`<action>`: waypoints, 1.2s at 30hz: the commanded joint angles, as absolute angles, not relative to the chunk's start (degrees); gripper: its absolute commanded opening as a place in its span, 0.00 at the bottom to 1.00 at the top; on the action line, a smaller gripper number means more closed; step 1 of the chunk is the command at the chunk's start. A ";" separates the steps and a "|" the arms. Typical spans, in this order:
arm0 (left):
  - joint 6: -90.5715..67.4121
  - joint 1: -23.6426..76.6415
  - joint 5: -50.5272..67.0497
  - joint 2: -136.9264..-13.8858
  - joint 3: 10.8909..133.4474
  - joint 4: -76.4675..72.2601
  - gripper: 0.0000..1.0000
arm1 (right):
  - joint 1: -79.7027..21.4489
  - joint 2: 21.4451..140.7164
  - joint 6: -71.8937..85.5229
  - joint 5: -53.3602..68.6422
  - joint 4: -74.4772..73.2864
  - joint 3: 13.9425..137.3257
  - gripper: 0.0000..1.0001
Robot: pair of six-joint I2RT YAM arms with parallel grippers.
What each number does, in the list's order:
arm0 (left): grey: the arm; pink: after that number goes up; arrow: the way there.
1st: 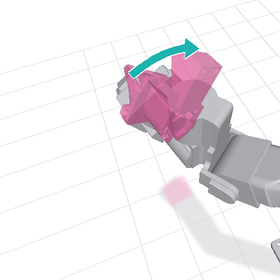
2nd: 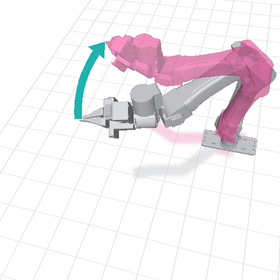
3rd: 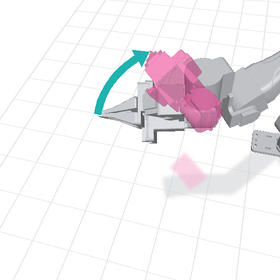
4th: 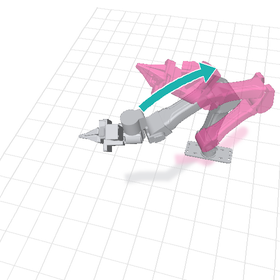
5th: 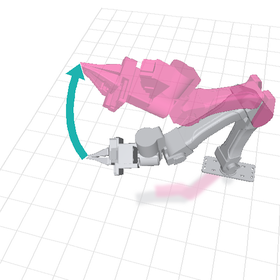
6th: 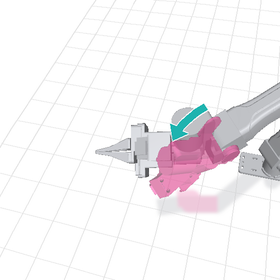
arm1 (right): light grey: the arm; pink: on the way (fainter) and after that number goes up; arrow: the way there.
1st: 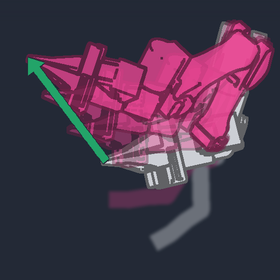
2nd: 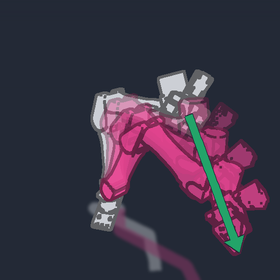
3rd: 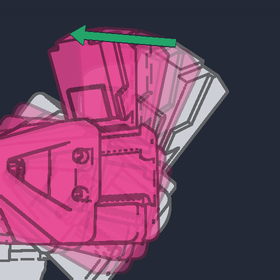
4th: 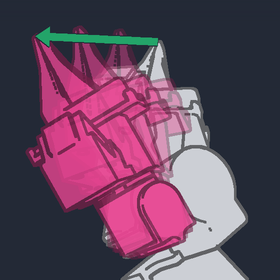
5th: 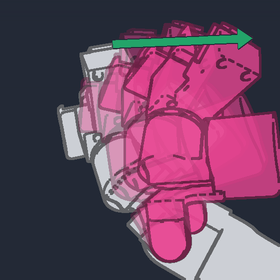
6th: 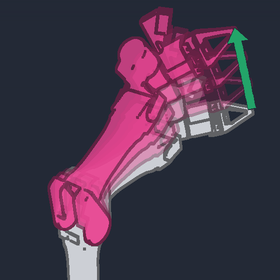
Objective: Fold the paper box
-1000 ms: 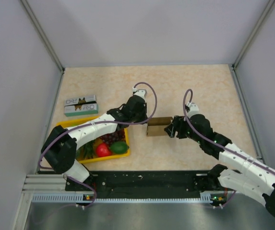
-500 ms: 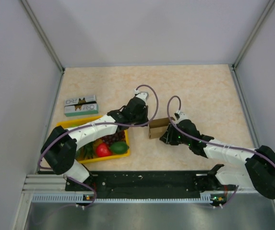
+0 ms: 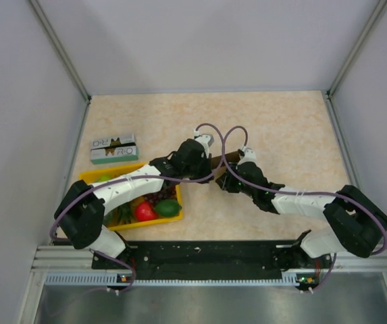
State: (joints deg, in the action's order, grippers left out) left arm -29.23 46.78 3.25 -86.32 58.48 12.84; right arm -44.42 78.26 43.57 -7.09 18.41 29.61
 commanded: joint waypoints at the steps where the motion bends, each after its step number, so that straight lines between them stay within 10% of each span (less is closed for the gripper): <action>1: -30.49 47.11 8.69 -85.96 58.01 9.85 0.00 | -44.91 79.19 43.77 -9.93 23.20 31.91 0.31; 7: -31.46 46.41 6.15 -86.22 58.35 10.98 0.02 | -45.00 72.96 42.45 -11.42 16.27 31.29 0.32; 15: -28.13 36.95 7.28 -79.45 59.49 10.02 0.71 | -37.81 57.49 41.13 -7.75 0.19 28.12 0.57; 17: -27.60 34.11 10.54 -81.64 64.49 13.42 0.71 | -34.56 57.39 41.22 -3.44 -3.94 29.69 0.61; 23: -24.61 31.29 21.96 -91.48 73.20 9.50 0.33 | -29.71 66.94 37.36 3.07 -0.49 37.78 0.60; 36: -29.44 30.76 14.34 -105.46 75.41 0.70 0.00 | -20.83 105.09 47.02 26.09 31.71 55.10 0.06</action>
